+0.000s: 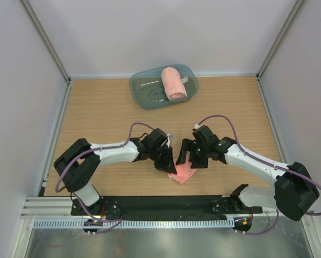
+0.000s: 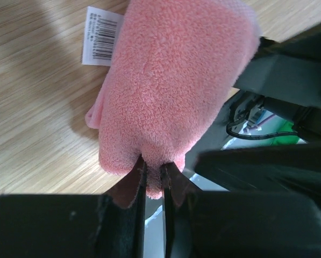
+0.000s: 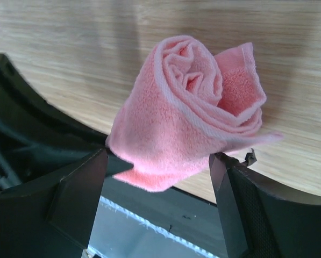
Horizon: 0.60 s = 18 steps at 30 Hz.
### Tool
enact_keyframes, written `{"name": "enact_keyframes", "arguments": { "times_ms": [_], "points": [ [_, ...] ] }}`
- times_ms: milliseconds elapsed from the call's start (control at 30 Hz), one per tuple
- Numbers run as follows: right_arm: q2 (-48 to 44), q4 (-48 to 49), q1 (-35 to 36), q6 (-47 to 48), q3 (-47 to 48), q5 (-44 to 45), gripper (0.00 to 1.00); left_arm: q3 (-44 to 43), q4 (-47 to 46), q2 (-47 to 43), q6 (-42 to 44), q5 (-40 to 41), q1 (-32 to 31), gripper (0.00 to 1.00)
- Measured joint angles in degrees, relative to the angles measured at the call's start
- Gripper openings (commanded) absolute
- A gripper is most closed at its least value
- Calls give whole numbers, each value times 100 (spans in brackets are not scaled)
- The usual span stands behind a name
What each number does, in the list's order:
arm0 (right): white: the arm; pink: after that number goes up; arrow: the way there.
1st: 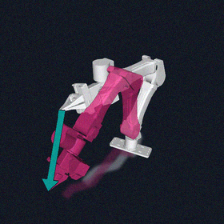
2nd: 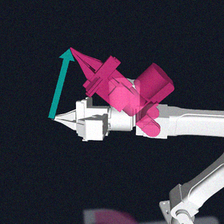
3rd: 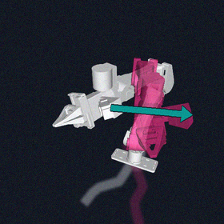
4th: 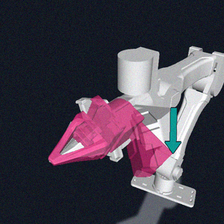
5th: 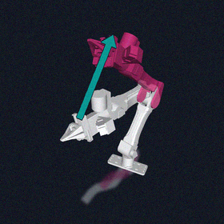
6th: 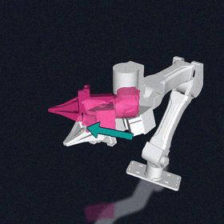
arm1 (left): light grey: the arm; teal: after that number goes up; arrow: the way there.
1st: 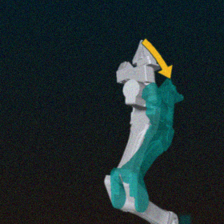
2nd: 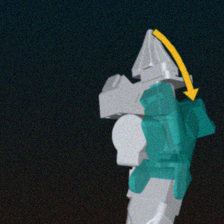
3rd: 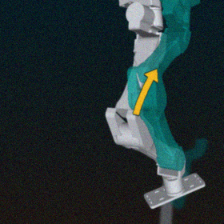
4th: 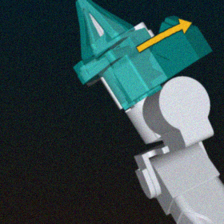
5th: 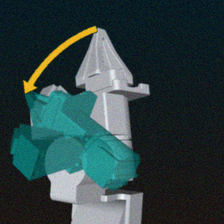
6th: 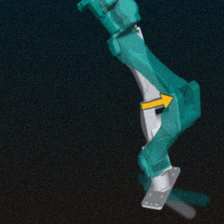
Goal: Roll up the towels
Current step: Roll the towel, then place the rolled towel into the container
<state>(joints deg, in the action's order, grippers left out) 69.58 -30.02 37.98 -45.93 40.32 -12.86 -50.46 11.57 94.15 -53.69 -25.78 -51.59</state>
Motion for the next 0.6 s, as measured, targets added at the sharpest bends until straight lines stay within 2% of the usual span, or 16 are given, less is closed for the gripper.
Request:
{"name": "enact_keyframes", "arguments": {
  "times_ms": [500, 600],
  "points": [
    [647, 789, 328, -509, -356, 402, 83, 337, -789, 0, -380, -549, 120, 6],
    [743, 883, 400, -551, -356, 479, 77, 535, -1128, 11, -599, -726, 186, 6]
  ]
}}
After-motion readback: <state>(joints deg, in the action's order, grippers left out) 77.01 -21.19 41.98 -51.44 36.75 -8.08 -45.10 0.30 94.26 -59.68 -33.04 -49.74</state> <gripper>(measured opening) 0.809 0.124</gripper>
